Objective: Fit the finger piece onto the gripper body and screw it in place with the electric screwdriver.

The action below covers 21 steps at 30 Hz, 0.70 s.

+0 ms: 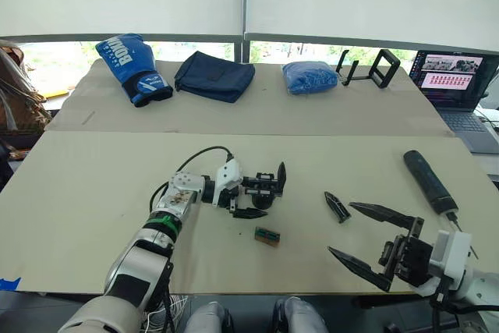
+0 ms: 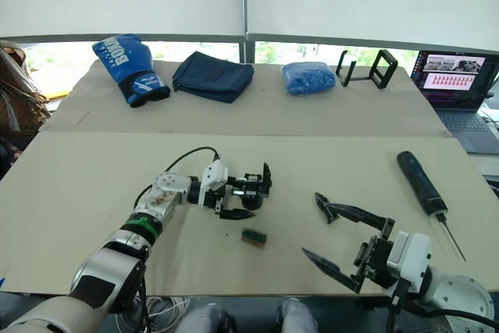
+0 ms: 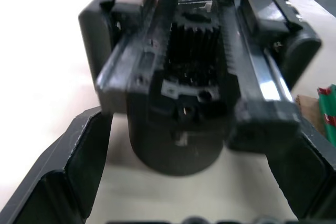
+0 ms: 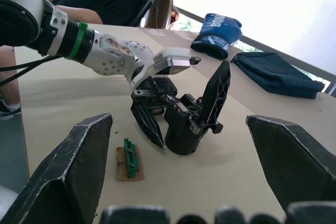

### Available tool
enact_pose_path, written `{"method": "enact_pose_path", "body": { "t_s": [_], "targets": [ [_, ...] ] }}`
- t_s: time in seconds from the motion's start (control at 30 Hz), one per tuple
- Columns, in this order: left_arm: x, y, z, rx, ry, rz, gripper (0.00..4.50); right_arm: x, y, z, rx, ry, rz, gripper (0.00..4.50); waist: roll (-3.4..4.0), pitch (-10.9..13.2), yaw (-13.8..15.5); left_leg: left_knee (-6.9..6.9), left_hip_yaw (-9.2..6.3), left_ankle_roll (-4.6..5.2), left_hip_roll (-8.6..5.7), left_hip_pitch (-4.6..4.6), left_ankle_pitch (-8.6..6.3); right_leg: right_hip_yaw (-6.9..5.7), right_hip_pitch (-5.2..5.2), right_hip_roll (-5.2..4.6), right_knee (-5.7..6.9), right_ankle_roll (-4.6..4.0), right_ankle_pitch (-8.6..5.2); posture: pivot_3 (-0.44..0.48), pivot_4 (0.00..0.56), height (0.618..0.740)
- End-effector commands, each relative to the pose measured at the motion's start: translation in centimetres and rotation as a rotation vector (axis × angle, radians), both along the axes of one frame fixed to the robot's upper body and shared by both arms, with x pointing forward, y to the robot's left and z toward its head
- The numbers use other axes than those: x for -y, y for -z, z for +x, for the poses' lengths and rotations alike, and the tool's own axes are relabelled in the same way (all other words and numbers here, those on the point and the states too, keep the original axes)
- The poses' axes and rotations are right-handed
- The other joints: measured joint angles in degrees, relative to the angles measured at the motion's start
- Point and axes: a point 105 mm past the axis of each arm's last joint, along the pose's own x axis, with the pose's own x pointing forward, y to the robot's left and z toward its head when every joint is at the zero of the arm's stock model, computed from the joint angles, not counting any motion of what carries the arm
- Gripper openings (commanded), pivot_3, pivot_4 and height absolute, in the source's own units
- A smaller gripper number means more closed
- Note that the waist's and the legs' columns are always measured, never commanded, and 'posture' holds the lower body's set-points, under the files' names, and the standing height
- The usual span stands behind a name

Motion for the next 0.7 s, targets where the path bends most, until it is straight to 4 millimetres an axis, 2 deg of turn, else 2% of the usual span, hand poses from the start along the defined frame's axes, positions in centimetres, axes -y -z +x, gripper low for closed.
{"method": "enact_pose_path", "body": {
  "t_s": [0.03, 0.07, 0.17, 0.33, 0.43, 0.7],
  "targets": [
    [0.1, -0.8, 0.6, 0.048, -0.01, -0.015, 3.94, -0.2, -1.2, -0.5, 0.054, 0.002, -0.021, 4.5, 0.0, 0.0, -0.01, 0.02, -0.01, 0.0, 0.0, -0.03, 0.0, 0.0, 0.0, -0.01, 0.0, 0.0, 0.0, 0.0, 0.15, 0.74],
    [0.0, -0.8, 0.6, 0.048, -0.009, -0.015, 3.63, -0.2, -1.3, -0.5, 0.054, 0.002, -0.02, 4.5, 0.0, 0.0, -0.04, 0.03, -0.01, 0.0, 0.0, -0.04, 0.0, 0.0, 0.0, -0.02, 0.0, 0.0, 0.0, 0.0, 0.15, 0.74],
    [-0.2, -1.0, 0.4, 0.055, -0.002, -0.05, 2.29, -0.2, -1.3, -0.5, 0.053, 0.002, -0.024, 4.5, -0.01, 0.0, -0.09, 0.06, -0.01, 0.0, 0.0, -0.05, 0.0, -0.01, 0.0, -0.02, 0.0, 0.01, 0.01, 0.0, 0.15, 0.74],
    [-0.4, -2.7, 0.8, 0.084, -0.084, -0.18, 2.3, 0.0, -1.5, -0.4, 0.058, 0.006, -0.028, 4.5, -0.01, 0.0, -0.24, 0.08, -0.01, -0.02, 0.0, -0.1, 0.01, 0.01, -0.05, -0.03, 0.0, 0.01, 0.02, 0.0, 0.15, 0.74],
    [-0.3, -4.4, 0.9, 0.16, -0.202, -0.284, 2.3, 0.2, -1.5, -0.4, 0.059, 0.009, -0.032, 4.5, -0.01, 0.01, -0.19, 0.09, -0.03, -0.06, 0.0, -0.13, 0.03, 0.06, -0.06, -0.05, 0.01, 0.01, 0.03, 0.0, 0.15, 0.74],
    [1.1, -5.0, -2.9, 0.147, -0.384, -0.271, 2.3, 0.2, -0.9, -0.3, 0.051, -0.002, -0.023, 4.5, 0.02, 0.02, 0.01, 0.16, -0.09, -0.08, 0.0, -0.16, 0.05, 0.11, 0.0, -0.08, 0.01, 0.07, 0.01, 0.0, 0.15, 0.74]
  ]
}}
